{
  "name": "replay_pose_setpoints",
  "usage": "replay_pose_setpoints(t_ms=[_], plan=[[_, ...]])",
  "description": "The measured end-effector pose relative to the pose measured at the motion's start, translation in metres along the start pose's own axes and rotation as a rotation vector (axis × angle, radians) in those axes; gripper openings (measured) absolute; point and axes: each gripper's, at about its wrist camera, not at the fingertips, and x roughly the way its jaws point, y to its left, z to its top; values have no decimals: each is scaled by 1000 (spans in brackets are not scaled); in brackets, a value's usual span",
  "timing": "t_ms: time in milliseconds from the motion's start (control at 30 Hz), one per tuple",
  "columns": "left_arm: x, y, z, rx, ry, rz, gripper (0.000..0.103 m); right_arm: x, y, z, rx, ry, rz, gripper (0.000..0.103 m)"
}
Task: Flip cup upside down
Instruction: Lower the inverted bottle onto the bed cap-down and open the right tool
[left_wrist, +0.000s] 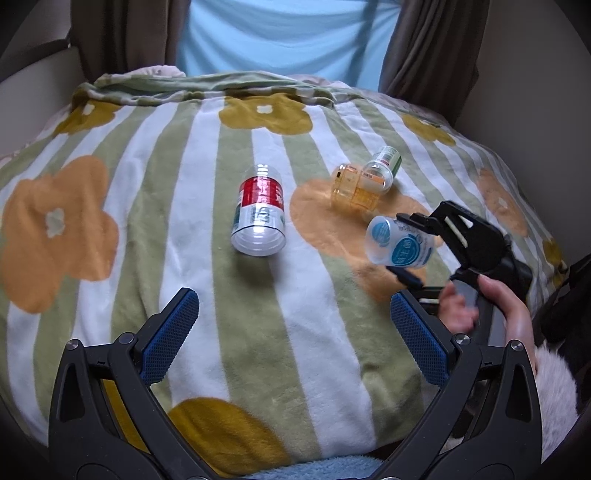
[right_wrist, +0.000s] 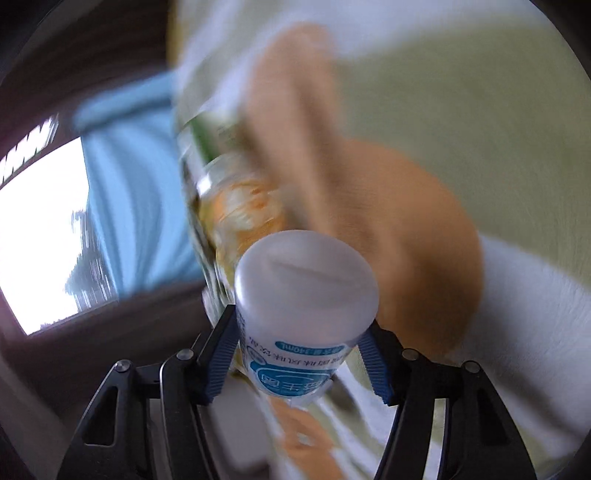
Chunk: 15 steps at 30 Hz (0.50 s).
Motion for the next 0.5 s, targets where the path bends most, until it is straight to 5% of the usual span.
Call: replay_pose_setpoints(t_ms=[333,500], plan=[[6,-10,-2,-44,-27,-5,103,-23,70,-40,-1187,24,-283,58],[7,-8,2,-53,-46,35,103,-12,48,-68,-1549,61,-356,58]])
